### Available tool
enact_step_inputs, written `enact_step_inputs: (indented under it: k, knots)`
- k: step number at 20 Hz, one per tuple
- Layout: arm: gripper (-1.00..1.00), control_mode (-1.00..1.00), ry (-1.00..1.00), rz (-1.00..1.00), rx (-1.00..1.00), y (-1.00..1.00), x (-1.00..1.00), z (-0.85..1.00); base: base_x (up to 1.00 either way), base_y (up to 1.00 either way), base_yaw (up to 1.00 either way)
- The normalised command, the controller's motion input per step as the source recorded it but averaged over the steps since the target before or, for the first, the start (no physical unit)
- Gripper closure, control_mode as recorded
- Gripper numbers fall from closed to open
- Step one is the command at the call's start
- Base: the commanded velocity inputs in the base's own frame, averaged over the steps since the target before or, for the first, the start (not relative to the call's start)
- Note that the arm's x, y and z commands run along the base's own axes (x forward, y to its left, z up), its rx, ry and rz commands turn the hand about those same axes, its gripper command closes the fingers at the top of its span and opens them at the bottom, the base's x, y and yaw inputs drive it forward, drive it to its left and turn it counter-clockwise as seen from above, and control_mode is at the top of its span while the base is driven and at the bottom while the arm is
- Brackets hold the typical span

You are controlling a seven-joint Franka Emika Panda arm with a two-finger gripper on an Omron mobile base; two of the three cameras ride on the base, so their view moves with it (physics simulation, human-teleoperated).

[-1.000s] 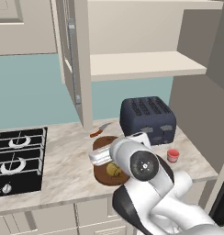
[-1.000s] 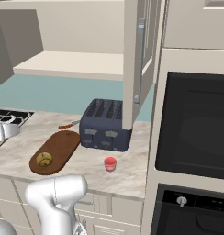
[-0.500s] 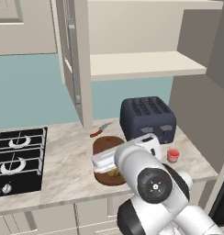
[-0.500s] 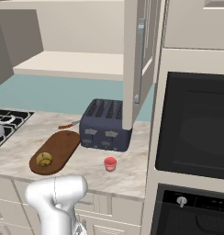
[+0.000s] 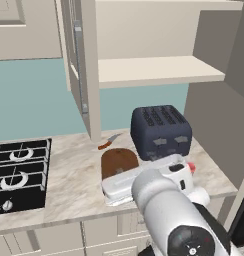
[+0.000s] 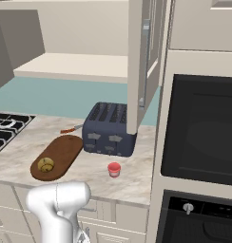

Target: Pick the bread, place it on the cutting board, pick the jam, place it on the counter, and close the cabinet.

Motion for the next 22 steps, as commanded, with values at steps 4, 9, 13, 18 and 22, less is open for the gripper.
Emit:
enact_step_inputs:
  k: [4, 9, 13, 18, 22]
  knots:
    - [-1.00, -1.00, -0.25, 0.08, 0.05, -0.05, -0.25, 0.00, 0.00, 0.00, 0.00]
    - [-1.00, -1.00, -0.22, 0.11, 0.05, -0.01, -0.06, 0.00, 0.00, 0.00, 0.00]
    - [-1.00, -1.00, -0.19, 0.11, 0.07, -0.02, 0.00, 0.00, 0.00, 0.00, 0.00]
    - [-1.00, -1.00, -0.16, 0.09, 0.07, -0.07, 0.00, 0.00, 0.00, 0.00, 0.00]
    - [-1.00, -1.00, -0.14, 0.07, 0.05, -0.05, 0.00, 0.00, 0.00, 0.00, 0.00]
